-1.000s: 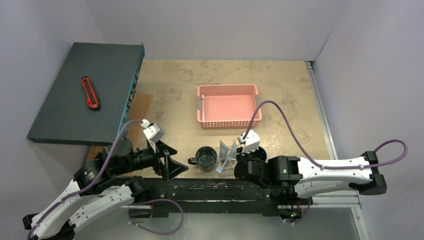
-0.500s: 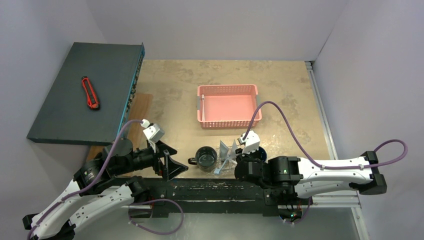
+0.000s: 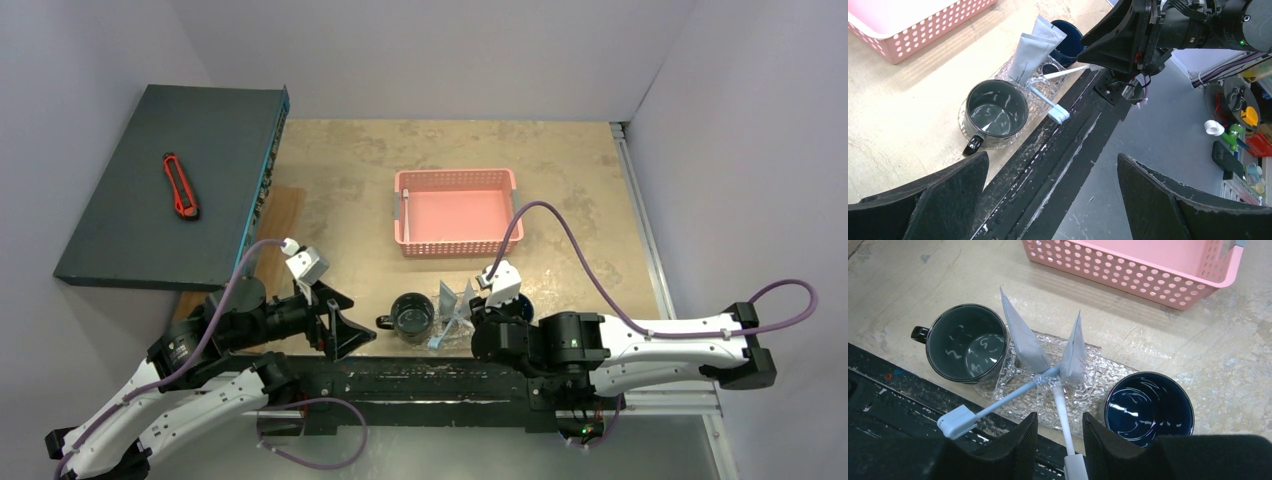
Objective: Prepare toiletry sets of a toothbrush and toothpaste on the tray
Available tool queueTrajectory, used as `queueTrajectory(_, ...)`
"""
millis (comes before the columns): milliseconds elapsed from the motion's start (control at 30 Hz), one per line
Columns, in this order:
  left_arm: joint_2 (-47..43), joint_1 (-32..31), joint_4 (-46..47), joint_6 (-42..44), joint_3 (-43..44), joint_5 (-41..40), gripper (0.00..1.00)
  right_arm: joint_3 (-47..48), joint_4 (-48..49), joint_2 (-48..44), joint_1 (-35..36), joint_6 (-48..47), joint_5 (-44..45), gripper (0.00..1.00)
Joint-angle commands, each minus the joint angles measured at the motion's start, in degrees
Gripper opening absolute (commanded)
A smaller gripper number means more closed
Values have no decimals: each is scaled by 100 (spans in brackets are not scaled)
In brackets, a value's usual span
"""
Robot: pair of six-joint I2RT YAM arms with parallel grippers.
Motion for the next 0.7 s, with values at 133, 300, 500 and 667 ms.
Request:
queueTrajectory(133, 159, 22, -51, 118, 170, -179, 100, 568, 40, -34, 37, -300, 488, 45)
queueTrajectory(300, 317, 22, -221, 203, 448, -323, 100, 850, 478, -43, 34, -994, 638, 51)
queueTrajectory(500, 689, 22, -500, 298, 928, -612, 100, 1308, 1111, 161, -27, -2048, 931, 60)
queueTrajectory(667, 1210, 21, -691, 346, 1456, -870, 100, 1758, 1737, 374, -710, -3017, 383, 61)
